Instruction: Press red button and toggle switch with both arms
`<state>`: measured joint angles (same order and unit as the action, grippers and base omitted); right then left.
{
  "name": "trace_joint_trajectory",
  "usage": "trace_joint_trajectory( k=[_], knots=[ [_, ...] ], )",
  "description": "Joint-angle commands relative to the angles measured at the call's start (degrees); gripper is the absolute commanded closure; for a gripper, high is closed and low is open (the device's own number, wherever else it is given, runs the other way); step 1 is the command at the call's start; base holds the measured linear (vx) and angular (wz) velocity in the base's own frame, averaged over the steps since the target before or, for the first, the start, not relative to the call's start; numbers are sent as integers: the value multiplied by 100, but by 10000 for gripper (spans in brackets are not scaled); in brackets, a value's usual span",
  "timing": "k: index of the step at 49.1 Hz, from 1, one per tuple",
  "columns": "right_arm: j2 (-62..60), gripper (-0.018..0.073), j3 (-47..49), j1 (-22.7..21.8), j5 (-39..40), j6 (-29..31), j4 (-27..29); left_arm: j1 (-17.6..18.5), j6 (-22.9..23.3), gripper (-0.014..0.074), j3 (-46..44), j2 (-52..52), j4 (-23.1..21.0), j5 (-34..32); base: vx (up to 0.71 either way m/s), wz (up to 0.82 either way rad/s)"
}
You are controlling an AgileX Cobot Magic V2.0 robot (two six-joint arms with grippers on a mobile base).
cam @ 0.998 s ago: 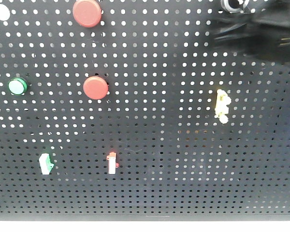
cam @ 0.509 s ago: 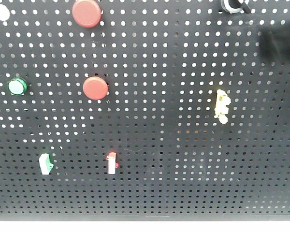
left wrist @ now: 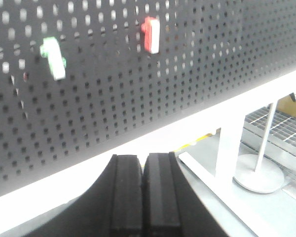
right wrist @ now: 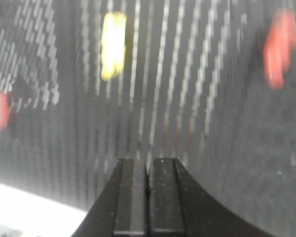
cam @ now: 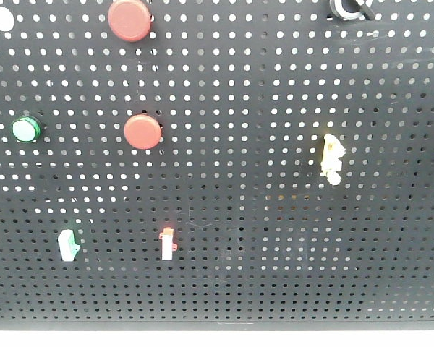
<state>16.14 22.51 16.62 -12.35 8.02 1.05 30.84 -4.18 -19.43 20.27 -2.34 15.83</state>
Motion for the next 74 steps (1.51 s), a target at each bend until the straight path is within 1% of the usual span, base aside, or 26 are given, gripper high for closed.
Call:
trace_joint_trajectory(
  k=[1, 9, 17, 30, 34, 35, 37, 39, 41, 44, 47, 51, 53, 56, 60, 64, 74],
  knots=[
    [-437, 562, -187, -31, 565, 59, -105, 5, 63, 594, -126, 2, -33, -500, 0, 0],
    [-867, 562, -621, -31, 506, 53, -74, 5, 63, 594, -126, 2, -33, -488, 0, 0],
    [-904, 562, -881, -31, 512, 53, -74, 5, 63, 594, -126, 2, -33, -488, 0, 0],
    [-904, 562, -960, -31, 404, 53, -74, 5, 63, 594, -126, 2, -33, -488, 0, 0],
    [-904, 562, -960, -31, 404, 53, -74, -1, 58, 594, 34, -47, -33, -607, 0, 0],
    [-904, 562, -960, -31, 404, 53, -74, -17, -3, 594, 83, -69, 15, -695, 0, 0],
    [-904, 562, -960, -31, 404, 53, -74, -160, -192, 594, 280, -156, 123, -947, 0, 0],
    [-904, 562, -960, -31, 404, 53, -74, -349, -287, 594, 511, -284, 112, -1219, 0, 0],
    [-904, 562, -960, -31, 404, 53, -74, -528, -271, 594, 733, -402, 67, -1488, 0, 0],
    [-904, 562, -960, -31, 404, 53, -74, -896, -224, 594, 1225, -663, -116, -1927, 0, 0],
    [-904, 562, -960, -31, 404, 53, -74, -1203, -218, 594, 1704, -955, -201, -2182, 0, 0],
    [-904, 562, -960, -31, 404, 53, -74, -1405, -202, 594, 2173, -1306, -185, -2310, 0, 0],
    [-904, 562, -960, -31, 404, 53, -74, -1446, -200, 594, 2312, -1472, -185, -2311, 0, 0],
    [-904, 562, -960, -31, 403, 38, -74, -1481, -252, 594, 2288, -1688, -143, -1877, 0, 0],
    [-904, 562, -960, -31, 403, 38, -74, -1481, -264, 594, 2297, -1974, -118, -1711, 0, 0],
    [-904, 562, -960, -31, 385, 39, -74, -1481, -230, 594, 2297, -2223, -161, -1634, 0, 0],
    [-904, 562, -960, -31, 385, 39, -74, -1481, -230, 594, 2297, -2175, -162, -1646, 0, 0]
  ],
)
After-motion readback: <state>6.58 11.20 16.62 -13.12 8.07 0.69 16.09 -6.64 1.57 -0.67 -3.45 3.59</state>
